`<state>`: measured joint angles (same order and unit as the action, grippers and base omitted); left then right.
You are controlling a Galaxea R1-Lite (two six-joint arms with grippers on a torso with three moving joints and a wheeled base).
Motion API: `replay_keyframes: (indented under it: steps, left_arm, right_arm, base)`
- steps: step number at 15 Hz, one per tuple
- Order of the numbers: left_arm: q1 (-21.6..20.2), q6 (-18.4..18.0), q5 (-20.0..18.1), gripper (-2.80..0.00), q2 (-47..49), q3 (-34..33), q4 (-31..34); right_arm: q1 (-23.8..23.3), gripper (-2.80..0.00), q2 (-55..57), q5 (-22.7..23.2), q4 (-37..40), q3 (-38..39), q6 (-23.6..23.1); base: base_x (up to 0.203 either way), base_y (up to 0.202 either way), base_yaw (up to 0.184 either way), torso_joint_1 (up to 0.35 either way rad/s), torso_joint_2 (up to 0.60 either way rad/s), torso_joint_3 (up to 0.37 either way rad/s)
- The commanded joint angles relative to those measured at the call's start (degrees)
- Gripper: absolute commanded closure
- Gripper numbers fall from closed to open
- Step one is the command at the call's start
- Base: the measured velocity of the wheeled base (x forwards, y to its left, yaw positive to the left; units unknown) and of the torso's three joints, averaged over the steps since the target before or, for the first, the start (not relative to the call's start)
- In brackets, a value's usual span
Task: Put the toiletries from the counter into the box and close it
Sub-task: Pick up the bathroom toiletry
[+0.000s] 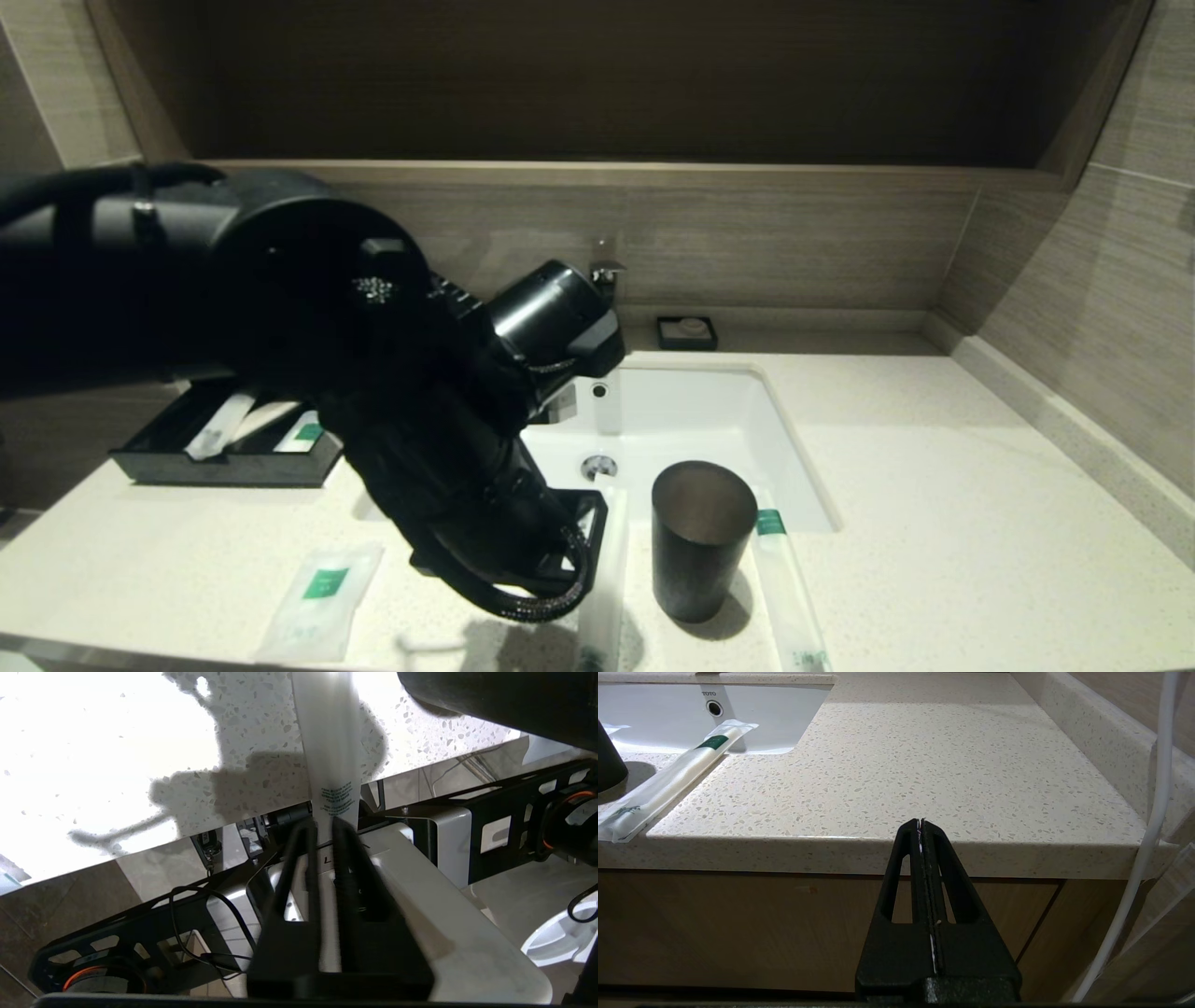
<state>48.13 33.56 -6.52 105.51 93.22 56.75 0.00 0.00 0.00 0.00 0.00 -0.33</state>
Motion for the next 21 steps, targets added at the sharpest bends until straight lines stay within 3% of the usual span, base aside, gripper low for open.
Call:
replay_keyframes:
  steps: [1,6,21]
  left_arm:
    - [0.2,0.3,-0.1,-2.80,0.2,1.3,1.4]
    - [0.9,1.2,-0.1,-2.80,0.7,2.5,2.3]
    - [2.6,-0.9,0.8,-2.80,3.5,4.3,6.0]
  right_arm:
    - [0.0,0.00,0.0,0.0,0.0,0.0,0.0]
    - [0.0,0.00,0.0,0.0,0.0,0.0,0.0]
    - [0.0,0.00,0.0,0.0,0.0,0.0,0.0]
  base:
    - [0.000,0.000,0.000,0.000,0.00,0.000]
    - [0.000,0.000,0.000,0.000,0.00,0.000]
    - [0.000,0.000,0.000,0.000,0.00,0.000]
